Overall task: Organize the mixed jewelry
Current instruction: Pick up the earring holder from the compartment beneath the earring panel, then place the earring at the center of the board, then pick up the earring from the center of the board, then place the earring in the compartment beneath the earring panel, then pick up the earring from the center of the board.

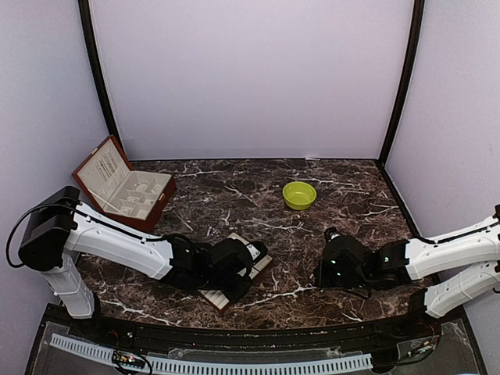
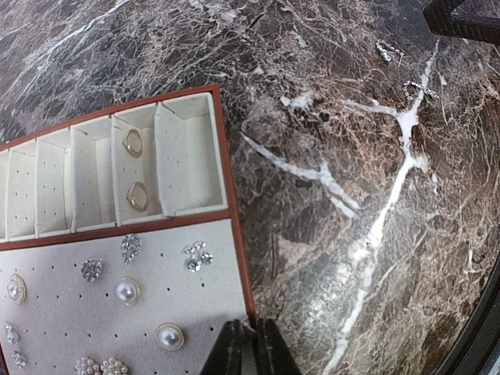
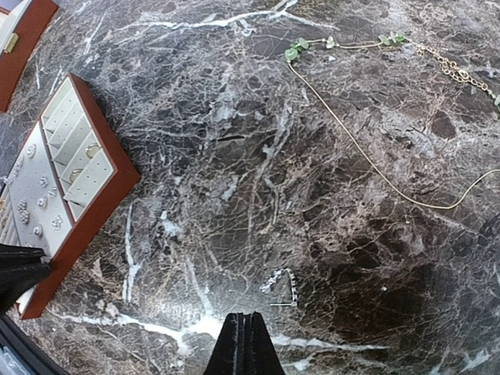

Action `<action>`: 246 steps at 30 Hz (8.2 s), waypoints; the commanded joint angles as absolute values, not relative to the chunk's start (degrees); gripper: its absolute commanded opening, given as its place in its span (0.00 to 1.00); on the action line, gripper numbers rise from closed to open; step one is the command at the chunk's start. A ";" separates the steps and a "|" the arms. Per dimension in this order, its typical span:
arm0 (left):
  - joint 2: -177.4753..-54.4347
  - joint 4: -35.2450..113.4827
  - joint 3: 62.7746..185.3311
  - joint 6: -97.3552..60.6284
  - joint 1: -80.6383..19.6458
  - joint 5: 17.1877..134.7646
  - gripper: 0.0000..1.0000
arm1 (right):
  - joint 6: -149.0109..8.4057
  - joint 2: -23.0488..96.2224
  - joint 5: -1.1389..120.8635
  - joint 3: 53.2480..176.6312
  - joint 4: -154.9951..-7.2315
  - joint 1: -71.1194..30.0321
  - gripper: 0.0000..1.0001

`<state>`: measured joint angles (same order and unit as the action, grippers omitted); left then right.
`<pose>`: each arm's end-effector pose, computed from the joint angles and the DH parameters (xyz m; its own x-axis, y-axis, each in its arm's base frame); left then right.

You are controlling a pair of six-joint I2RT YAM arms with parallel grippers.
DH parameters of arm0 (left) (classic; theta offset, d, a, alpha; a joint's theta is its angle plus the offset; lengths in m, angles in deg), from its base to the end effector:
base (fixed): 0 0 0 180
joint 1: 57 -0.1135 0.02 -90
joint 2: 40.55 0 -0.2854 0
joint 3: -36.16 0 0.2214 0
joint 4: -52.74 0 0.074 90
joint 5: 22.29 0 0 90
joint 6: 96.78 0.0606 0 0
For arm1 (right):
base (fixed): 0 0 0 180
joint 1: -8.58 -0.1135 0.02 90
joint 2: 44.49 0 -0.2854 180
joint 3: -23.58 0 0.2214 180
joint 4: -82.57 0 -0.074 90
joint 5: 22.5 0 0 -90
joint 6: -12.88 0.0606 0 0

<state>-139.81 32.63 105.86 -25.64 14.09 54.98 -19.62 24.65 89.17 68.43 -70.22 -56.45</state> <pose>0.1243 -0.3217 0.1845 -0.5171 0.5367 -0.6667 0.7496 0.6599 -0.0502 0.1053 0.1730 0.1871 -0.8062 0.1254 -0.5782 -0.1219 0.9211 0.3698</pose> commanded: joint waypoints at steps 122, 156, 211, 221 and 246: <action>-129.29 29.94 105.66 -28.23 14.20 53.67 0.00 | -24.72 45.12 82.42 73.84 -111.59 -62.24 0.00; -128.53 30.16 105.32 -28.32 14.20 53.88 0.00 | -27.11 58.04 78.25 78.71 -117.80 -58.18 0.00; -125.68 28.25 104.36 -28.69 14.19 52.95 0.00 | -30.54 34.00 84.32 72.05 -70.11 -50.38 0.31; -125.70 28.31 104.33 -28.54 14.12 52.77 0.00 | -31.25 36.41 85.14 73.86 -68.46 -51.02 0.18; -125.35 28.31 103.91 -28.67 14.20 52.77 0.00 | -27.50 44.54 88.16 79.17 -65.15 -54.93 0.17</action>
<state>-127.77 29.53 104.94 -28.15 14.12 53.26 -29.11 42.90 87.12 78.11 -67.18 -54.05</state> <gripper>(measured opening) 0.008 0.190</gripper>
